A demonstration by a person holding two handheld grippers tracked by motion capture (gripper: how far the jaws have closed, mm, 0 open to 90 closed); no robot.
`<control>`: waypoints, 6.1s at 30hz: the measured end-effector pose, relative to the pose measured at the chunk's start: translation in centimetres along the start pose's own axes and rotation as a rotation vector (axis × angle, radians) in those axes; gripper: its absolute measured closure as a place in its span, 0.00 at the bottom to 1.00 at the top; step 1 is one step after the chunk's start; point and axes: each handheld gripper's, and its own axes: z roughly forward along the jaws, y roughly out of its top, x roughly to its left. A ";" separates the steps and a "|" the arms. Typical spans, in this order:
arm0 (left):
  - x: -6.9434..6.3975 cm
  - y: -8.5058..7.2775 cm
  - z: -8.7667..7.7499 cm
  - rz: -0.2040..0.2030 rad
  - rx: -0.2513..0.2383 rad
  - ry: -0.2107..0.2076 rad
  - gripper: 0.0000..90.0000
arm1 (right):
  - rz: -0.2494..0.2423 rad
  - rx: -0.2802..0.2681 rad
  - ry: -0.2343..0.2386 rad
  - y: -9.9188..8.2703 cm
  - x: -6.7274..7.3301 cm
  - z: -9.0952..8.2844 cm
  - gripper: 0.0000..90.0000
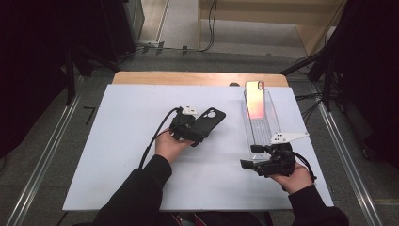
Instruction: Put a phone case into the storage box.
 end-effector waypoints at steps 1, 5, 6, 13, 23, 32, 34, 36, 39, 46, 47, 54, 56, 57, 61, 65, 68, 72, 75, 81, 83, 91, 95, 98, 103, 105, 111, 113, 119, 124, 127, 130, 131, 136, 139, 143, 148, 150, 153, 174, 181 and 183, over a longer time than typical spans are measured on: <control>-0.1 0.0 -0.2 0.001 -0.003 -0.002 0.20 | -0.001 0.004 -0.002 0.1 0.1 0.1 0.17; -0.6 0.2 -1.2 -0.017 -0.017 -0.027 0.20 | -0.002 0.000 0.001 0.4 0.6 0.3 0.17; -0.7 0.3 -1.5 -0.022 -0.026 -0.033 0.20 | 0.002 -0.005 -0.001 0.5 0.8 0.3 0.17; -1.4 -0.2 -3.1 -0.068 -0.058 -0.059 0.20 | 0.032 -0.032 -0.014 1.4 1.5 0.6 0.17; -1.9 -2.0 -4.8 -0.127 -0.087 -0.054 0.19 | 0.078 -0.037 -0.016 2.7 2.1 1.0 0.17; -2.7 -3.0 -5.7 -0.151 -0.161 -0.020 0.19 | 0.113 -0.065 -0.046 4.3 2.6 1.7 0.17; -2.9 -3.3 -5.9 -0.153 -0.178 -0.008 0.19 | 0.124 -0.069 -0.051 4.7 2.6 1.9 0.17; -3.0 -3.6 -6.1 -0.163 -0.199 0.002 0.19 | 0.142 -0.074 -0.057 5.1 2.7 2.2 0.17; -3.3 -4.1 -6.1 -0.181 -0.230 0.004 0.19 | 0.159 -0.079 -0.059 5.5 2.7 2.6 0.17; -4.2 -4.9 -6.2 -0.177 -0.295 0.049 0.19 | 0.191 -0.100 -0.068 6.5 2.6 3.5 0.18; -4.3 -5.0 -6.2 -0.176 -0.300 0.049 0.19 | 0.195 -0.103 -0.066 6.6 2.6 3.6 0.18; -4.5 -5.7 -6.0 -0.230 -0.333 0.052 0.19 | 0.220 -0.104 -0.068 7.7 2.6 4.9 0.22; -4.5 -5.8 -6.0 -0.237 -0.340 0.057 0.19 | 0.232 -0.102 -0.069 7.9 2.5 5.3 0.22; -4.6 -5.9 -6.0 -0.246 -0.346 0.057 0.19 | 0.241 -0.098 -0.068 8.0 2.4 5.5 0.23; -4.9 -6.2 -5.9 -0.269 -0.345 0.057 0.18 | 0.288 -0.095 -0.053 8.6 2.1 6.3 0.25; -5.3 -6.3 -5.8 -0.303 -0.358 0.048 0.18 | 0.319 -0.101 -0.037 8.8 2.0 6.9 0.29; -5.6 -6.4 -5.7 -0.297 -0.356 0.048 0.18 | 0.333 -0.097 -0.041 9.0 1.8 7.4 0.31; -6.0 -6.5 -5.5 -0.298 -0.365 0.049 0.18 | 0.358 -0.089 -0.055 9.1 1.3 8.0 0.35; -6.2 -6.5 -5.4 -0.294 -0.360 0.049 0.18 | 0.386 -0.081 -0.060 9.2 1.1 8.5 0.41; -6.6 -6.6 -5.4 -0.284 -0.369 0.053 0.18 | 0.417 -0.062 -0.060 9.5 1.1 9.5 0.55; -6.6 -6.7 -5.3 -0.293 -0.372 0.056 0.18 | 0.425 -0.072 -0.070 9.6 1.3 9.5 0.62; -6.6 -6.8 -5.1 -0.303 -0.370 0.037 0.18 | 0.463 -0.102 -0.005 9.9 1.4 9.2 0.81; -6.7 -6.9 -5.0 -0.301 -0.372 0.026 0.17 | 0.466 -0.096 0.019 10.1 1.6 9.0 0.84; -6.6 -6.9 -4.9 -0.297 -0.367 0.018 0.16 | 0.467 -0.090 0.031 10.2 1.7 8.8 0.86; -6.4 -7.0 -4.9 -0.299 -0.386 -0.011 0.16 | 0.457 -0.087 0.045 10.5 2.0 8.7 0.87; -6.1 -7.0 -4.9 -0.313 -0.389 -0.050 0.15 | 0.461 -0.090 0.058 10.6 2.0 8.5 0.87; -5.9 -6.4 -5.3 -0.319 -0.348 -0.077 0.14 | 0.425 -0.091 0.048 11.1 2.5 7.9 0.88; -6.0 -6.2 -5.5 -0.303 -0.319 -0.078 0.14 | 0.403 -0.092 0.033 11.3 2.6 7.7 0.88; -5.4 -5.8 -6.2 -0.298 -0.275 -0.103 0.15 | 0.345 -0.106 -0.008 11.6 2.6 6.6 0.88; -4.5 -5.2 -6.9 -0.272 -0.234 -0.122 0.17 | 0.293 -0.092 -0.003 11.4 2.4 5.5 0.88; -4.0 -4.8 -7.4 -0.249 -0.217 -0.129 0.17 | 0.241 -0.077 -0.004 11.2 2.5 5.1 0.88; -3.5 -4.4 -7.7 -0.230 -0.191 -0.156 0.17 | 0.212 -0.077 0.010 11.0 2.4 4.6 0.88; -3.3 -4.3 -7.8 -0.233 -0.189 -0.180 0.17 | 0.198 -0.076 0.018 10.9 2.3 4.5 0.88; -2.5 -3.9 -8.3 -0.206 -0.168 -0.227 0.18 | 0.130 -0.059 0.054 10.5 2.0 4.2 0.87; -1.9 -3.7 -8.5 -0.191 -0.148 -0.263 0.18 | 0.095 -0.048 0.085 10.2 1.8 4.3 0.87; -1.2 -3.5 -9.1 -0.167 -0.160 -0.272 0.21 | 0.031 -0.017 0.121 9.8 1.9 4.3 0.87; -0.5 -3.1 -9.4 -0.139 -0.154 -0.345 0.21 | -0.007 0.010 0.184 9.3 1.6 4.5 0.87; -0.3 -3.0 -9.4 -0.110 -0.147 -0.361 0.21 | -0.030 0.019 0.205 9.2 1.6 4.6 0.87; -0.1 -2.8 -9.3 -0.086 -0.140 -0.425 0.21 | -0.060 0.025 0.249 9.2 1.8 4.7 0.87; 0.3 -1.4 -8.9 0.019 -0.135 -0.573 0.38 | -0.165 0.033 0.405 9.7 2.7 5.2 0.87; 0.5 -1.4 -8.9 -0.019 -0.147 -0.644 0.64 | -0.169 0.033 0.435 9.7 2.9 5.6 0.87; 0.5 -1.4 -9.0 -0.009 -0.142 -0.642 0.71 | -0.167 0.034 0.434 9.7 2.8 5.6 0.87</control>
